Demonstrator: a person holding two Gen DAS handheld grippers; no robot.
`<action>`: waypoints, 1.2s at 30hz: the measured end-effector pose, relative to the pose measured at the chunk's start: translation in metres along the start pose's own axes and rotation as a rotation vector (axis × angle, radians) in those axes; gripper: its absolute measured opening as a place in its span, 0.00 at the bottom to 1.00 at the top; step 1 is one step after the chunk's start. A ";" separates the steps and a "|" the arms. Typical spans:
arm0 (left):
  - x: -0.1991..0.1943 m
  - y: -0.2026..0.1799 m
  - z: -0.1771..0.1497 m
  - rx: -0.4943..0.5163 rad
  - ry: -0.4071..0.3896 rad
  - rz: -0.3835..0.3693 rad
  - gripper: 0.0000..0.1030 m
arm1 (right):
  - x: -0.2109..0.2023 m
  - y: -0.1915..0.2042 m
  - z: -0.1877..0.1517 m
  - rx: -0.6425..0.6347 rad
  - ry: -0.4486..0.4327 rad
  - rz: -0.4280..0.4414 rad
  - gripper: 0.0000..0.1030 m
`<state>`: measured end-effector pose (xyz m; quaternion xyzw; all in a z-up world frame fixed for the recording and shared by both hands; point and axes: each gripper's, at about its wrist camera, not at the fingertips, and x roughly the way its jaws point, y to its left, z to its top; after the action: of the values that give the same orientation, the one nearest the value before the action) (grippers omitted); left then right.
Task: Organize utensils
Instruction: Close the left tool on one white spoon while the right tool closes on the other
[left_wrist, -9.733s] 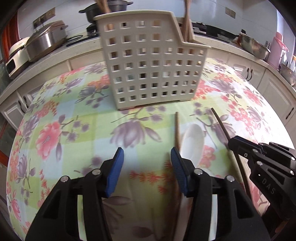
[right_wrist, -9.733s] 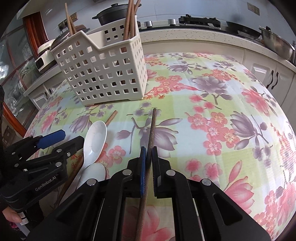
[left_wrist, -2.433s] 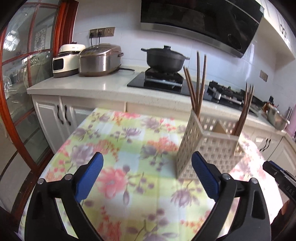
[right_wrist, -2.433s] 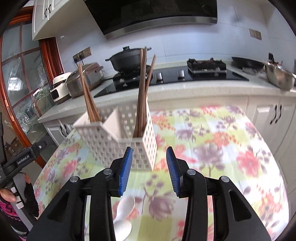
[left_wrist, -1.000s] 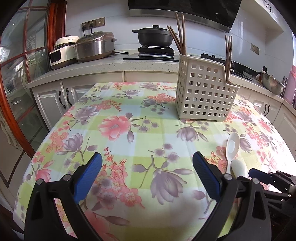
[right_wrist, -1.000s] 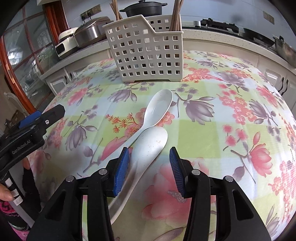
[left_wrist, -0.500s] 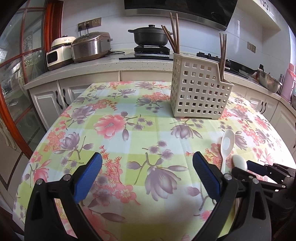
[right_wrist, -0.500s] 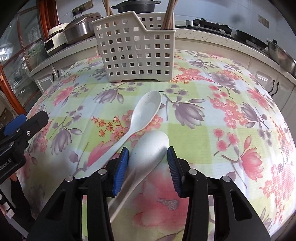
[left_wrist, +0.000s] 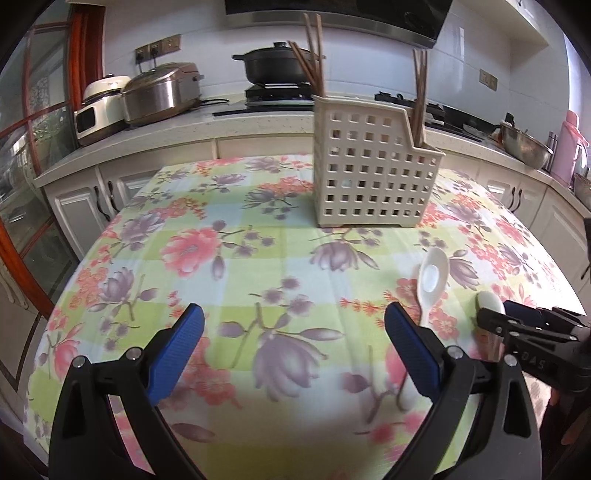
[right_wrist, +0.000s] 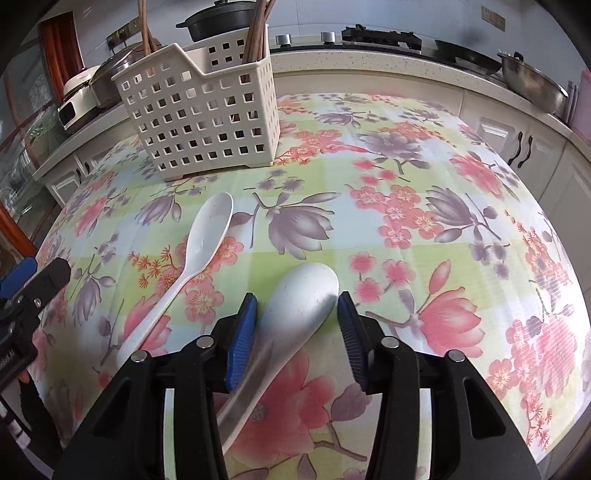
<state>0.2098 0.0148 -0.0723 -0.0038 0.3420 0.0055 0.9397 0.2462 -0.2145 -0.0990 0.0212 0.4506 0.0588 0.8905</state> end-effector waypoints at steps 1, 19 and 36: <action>0.002 -0.004 0.001 0.008 0.009 -0.007 0.92 | 0.001 0.002 0.001 -0.005 0.000 -0.008 0.48; 0.071 -0.108 0.026 0.132 0.178 -0.151 0.72 | -0.009 -0.059 -0.003 0.006 -0.037 0.077 0.33; 0.075 -0.123 0.027 0.196 0.158 -0.134 0.30 | -0.010 -0.046 -0.002 -0.003 0.021 0.084 0.36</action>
<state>0.2864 -0.1069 -0.0990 0.0646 0.4129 -0.0908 0.9039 0.2428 -0.2613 -0.0967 0.0383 0.4586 0.0971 0.8825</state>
